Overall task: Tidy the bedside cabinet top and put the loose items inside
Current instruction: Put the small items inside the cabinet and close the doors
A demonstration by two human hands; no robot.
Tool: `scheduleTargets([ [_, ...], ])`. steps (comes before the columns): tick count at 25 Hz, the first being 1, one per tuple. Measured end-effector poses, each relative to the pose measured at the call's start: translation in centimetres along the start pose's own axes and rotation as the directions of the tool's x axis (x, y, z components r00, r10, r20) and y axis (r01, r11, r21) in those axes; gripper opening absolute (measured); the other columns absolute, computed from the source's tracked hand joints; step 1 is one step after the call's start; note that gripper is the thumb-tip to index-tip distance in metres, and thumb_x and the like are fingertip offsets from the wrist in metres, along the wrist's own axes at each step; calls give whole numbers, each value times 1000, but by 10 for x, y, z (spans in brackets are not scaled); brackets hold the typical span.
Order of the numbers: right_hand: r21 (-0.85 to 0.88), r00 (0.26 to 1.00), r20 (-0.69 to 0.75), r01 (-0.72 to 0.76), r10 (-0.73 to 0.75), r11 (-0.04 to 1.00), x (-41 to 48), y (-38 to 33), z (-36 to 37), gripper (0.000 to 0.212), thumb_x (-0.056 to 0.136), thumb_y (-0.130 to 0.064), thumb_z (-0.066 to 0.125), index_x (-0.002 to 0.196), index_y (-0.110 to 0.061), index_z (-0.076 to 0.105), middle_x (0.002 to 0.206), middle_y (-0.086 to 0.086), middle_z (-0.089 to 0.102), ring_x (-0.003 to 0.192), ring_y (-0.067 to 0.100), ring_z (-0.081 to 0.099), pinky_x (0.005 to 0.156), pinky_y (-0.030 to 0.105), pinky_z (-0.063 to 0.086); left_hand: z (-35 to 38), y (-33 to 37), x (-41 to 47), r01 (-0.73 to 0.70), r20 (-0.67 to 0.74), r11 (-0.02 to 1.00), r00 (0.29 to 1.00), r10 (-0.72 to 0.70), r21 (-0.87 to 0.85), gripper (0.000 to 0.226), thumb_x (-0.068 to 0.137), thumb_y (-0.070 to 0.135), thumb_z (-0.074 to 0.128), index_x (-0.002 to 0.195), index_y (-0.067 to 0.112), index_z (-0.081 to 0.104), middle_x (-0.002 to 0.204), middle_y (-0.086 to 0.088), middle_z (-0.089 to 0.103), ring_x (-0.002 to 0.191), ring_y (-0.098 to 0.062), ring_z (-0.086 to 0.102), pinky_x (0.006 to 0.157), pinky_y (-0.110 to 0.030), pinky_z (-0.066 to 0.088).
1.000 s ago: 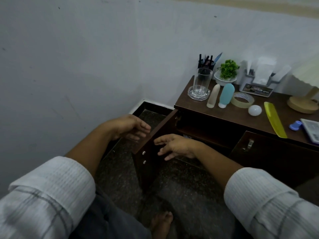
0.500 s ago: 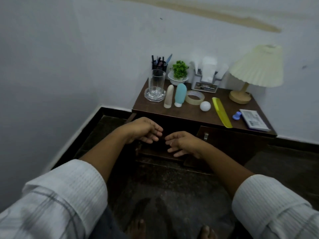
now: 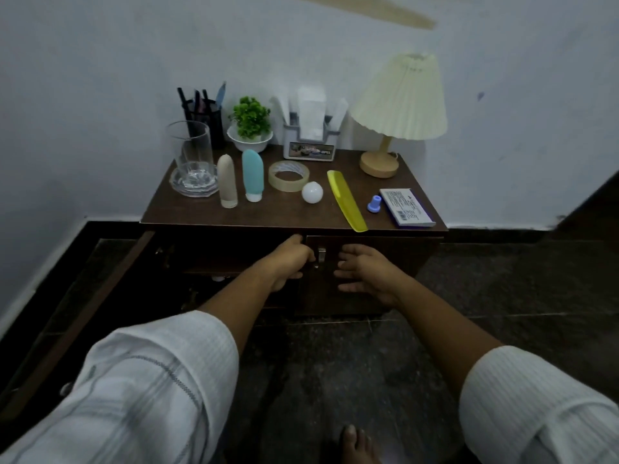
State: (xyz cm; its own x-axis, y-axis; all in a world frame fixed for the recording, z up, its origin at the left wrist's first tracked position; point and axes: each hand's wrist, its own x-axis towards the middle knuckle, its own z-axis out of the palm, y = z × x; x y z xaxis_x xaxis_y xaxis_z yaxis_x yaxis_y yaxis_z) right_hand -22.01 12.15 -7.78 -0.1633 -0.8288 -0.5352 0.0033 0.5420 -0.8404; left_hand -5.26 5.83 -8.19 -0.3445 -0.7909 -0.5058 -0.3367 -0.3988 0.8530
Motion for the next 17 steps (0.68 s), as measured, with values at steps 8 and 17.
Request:
scheduleTargets([
  [8, -133, 980, 188, -37, 62, 990, -10, 2, -16, 34, 98, -2, 51, 132, -6, 58, 134, 11, 63, 121, 29, 63, 91, 45, 57, -14, -6, -3, -10, 1, 996, 1000, 10, 88, 39, 90, -1, 45, 110, 17, 73, 116, -1, 72, 113, -16, 64, 98, -40, 54],
  [17, -199, 944, 287, -104, 159, 975, -53, 19, -84, 35, 98, -7, 55, 133, -6, 54, 126, 13, 70, 116, 30, 68, 93, 48, 56, 13, 5, -37, 100, 321, 975, 933, -162, 201, 41, 92, -5, 37, 118, 0, 69, 120, -14, 73, 116, -26, 68, 96, -38, 55],
])
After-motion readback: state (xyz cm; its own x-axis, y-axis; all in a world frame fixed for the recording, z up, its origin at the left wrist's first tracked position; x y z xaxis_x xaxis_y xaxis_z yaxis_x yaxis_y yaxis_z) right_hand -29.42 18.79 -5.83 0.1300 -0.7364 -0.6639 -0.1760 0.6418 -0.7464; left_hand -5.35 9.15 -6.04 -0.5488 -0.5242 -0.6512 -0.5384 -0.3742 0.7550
